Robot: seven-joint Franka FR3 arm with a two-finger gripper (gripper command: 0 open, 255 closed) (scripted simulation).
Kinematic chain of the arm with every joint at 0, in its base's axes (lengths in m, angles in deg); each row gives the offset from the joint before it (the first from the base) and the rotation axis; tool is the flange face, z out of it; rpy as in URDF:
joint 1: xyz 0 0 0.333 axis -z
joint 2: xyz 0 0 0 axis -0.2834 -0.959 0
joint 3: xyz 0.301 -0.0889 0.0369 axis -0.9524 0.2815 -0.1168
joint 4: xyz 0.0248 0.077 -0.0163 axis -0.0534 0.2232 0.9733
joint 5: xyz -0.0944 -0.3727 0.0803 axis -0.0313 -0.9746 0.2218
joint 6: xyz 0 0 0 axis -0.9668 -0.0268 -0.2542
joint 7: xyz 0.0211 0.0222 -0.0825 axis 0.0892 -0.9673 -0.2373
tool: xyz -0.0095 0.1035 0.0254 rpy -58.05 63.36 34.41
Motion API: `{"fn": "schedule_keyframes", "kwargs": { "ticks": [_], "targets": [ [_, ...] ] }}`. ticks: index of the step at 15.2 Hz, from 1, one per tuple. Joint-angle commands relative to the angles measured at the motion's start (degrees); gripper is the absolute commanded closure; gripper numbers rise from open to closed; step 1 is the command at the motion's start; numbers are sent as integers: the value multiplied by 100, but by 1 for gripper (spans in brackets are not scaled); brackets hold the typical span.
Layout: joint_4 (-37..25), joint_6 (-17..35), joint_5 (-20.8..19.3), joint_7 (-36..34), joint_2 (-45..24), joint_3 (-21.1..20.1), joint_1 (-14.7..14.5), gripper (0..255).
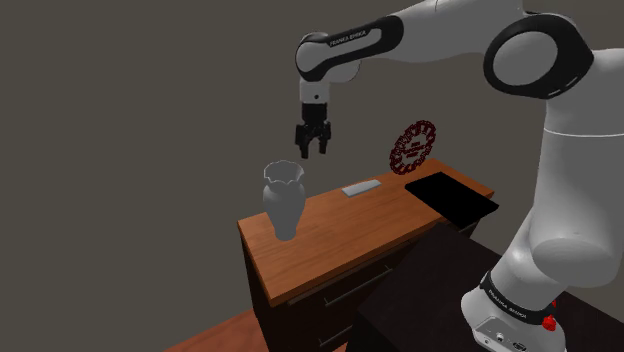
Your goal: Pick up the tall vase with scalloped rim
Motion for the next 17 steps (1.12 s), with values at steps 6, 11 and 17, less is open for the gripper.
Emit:
{"fn": "schedule_keyframes", "kwargs": {
  "ticks": [6, 11, 17],
  "targets": [
    [-1718, -435, 218, 1, -1472, -169, -34, 0],
    [-1493, -118, 228, 70, -1571, -169, -43, 0],
    [-1444, -23, 232, 85, -1619, -170, -50, 255]
  ]
}}
